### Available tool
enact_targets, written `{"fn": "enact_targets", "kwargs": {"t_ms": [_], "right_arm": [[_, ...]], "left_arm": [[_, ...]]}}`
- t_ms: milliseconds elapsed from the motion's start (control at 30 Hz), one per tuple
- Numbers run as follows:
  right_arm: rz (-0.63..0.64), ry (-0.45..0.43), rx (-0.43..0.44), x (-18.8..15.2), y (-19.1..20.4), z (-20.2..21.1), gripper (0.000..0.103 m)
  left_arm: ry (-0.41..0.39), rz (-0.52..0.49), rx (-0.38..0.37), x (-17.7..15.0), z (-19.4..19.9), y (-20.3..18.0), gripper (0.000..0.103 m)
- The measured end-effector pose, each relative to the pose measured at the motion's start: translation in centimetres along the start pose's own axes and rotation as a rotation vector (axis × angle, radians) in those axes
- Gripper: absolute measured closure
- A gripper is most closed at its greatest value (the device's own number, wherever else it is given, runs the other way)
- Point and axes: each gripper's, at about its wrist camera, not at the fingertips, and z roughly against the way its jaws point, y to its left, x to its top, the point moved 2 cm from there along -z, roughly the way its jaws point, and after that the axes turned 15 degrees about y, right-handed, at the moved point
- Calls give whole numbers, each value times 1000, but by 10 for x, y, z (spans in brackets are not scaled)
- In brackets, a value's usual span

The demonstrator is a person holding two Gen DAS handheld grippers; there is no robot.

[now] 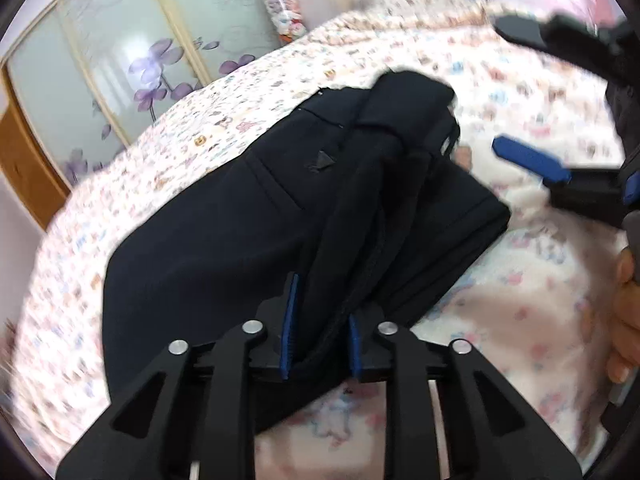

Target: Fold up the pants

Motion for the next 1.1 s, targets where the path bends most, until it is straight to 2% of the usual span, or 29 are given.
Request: {"fn": "enact_targets", "kwargs": {"t_ms": [33,100,167,233,267,300,333,400,533,667,767,900,967,1100], "right_arm": [[-7,8,29,1,-1,0,7],[-12,25,68,2,-2,-3,7],[-7,58,96,2,0,-8,7],[3,106,80,-1,6,-15,7],[9,128,52,-4,9,-18,7],[13,143,25,-6,11,-21,7],[16,154,2,-9,13,-23,8],[18,175,-44,-12,16,-28,10],[-5,231,-179,-11,15,-40,17],[-30,239,-272,-1,7,-47,26],[-57,215,-306,5,5,-50,26],[-81,193,-339,12,-2,-54,32],[-99,189,-356,15,-9,-58,41],[-107,187,-374,13,-15,-55,54]], "left_arm": [[-16,36,-44,-6,5,7,73],[-59,104,-100,-18,16,19,55],[-156,195,-112,-36,36,40,25],[-244,279,-105,-51,51,55,15],[-281,327,-99,-59,58,65,8],[-315,394,-81,-66,64,78,5],[-340,451,-63,-71,67,89,4],[-334,527,-32,-78,67,105,4],[-250,614,43,-78,49,118,2],[-162,618,93,-73,27,108,2],[-120,603,108,-71,17,102,2],[-128,609,94,-75,13,103,2],[-126,615,78,-77,10,105,2],[-126,612,71,-78,8,105,2]]}}
